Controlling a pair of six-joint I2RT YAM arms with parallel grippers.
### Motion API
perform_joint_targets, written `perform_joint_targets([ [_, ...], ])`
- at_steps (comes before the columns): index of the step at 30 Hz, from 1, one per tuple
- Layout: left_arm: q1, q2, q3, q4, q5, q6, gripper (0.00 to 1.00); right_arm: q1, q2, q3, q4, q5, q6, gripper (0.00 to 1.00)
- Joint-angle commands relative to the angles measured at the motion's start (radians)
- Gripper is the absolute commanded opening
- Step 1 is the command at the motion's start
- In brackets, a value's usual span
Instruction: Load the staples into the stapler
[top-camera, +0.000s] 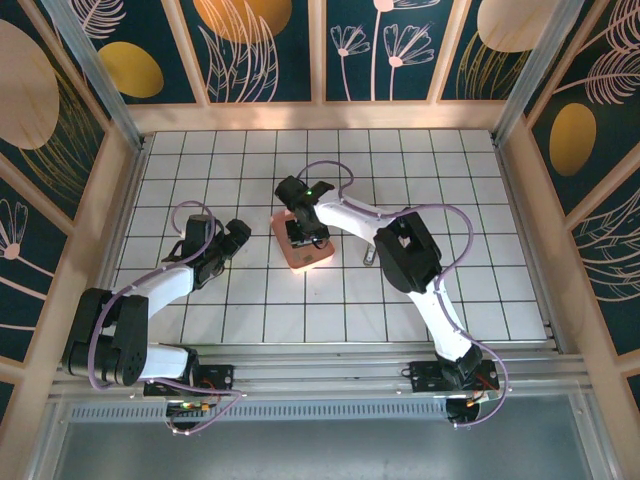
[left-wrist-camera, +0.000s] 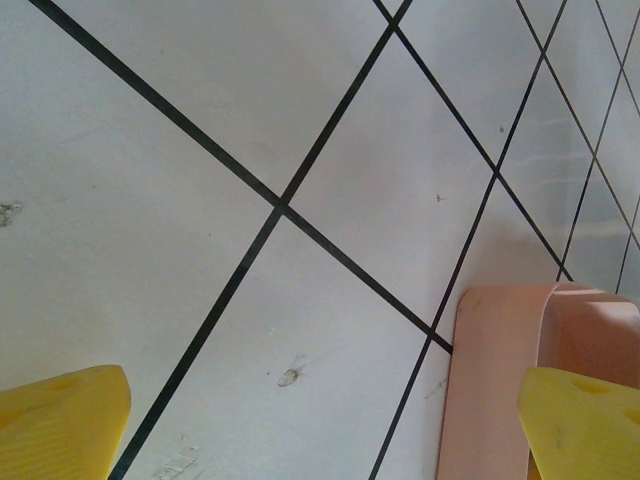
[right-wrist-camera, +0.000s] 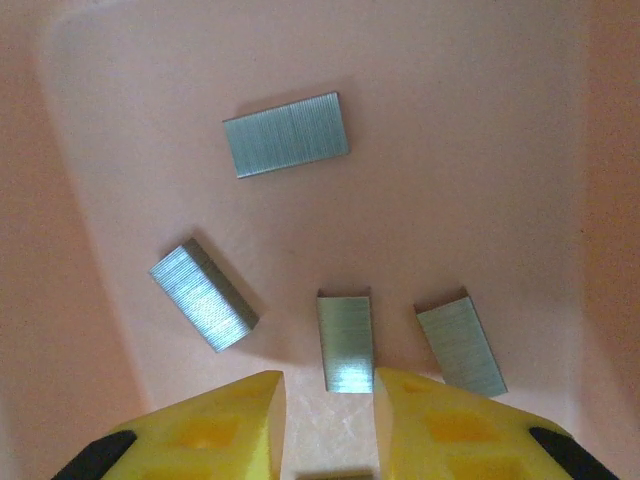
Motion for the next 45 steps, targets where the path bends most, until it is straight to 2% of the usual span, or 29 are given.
perform_joint_targets([
  [1,0.006,-0.011,-0.008,0.018,0.012,0.013,0.99,-0.004,0.032,0.030,-0.002,0.022,-0.014,0.31],
  [6,0.007,-0.011,-0.008,0.016,0.014,0.019,0.98,-0.006,0.053,0.029,0.007,0.025,-0.022,0.30],
  [11,0.007,-0.015,-0.005,0.013,0.015,0.029,0.98,-0.008,0.059,0.021,0.033,0.034,-0.036,0.24],
  [17,0.007,-0.024,0.007,0.005,0.019,0.049,0.98,-0.010,0.052,0.044,0.040,0.050,-0.049,0.30],
  [29,0.007,-0.037,0.021,-0.004,0.020,0.066,0.98,-0.013,0.035,0.092,0.031,0.088,-0.064,0.33],
  [45,0.006,-0.039,0.027,-0.015,0.013,0.076,0.98,-0.018,0.089,0.070,0.053,0.044,-0.073,0.29],
])
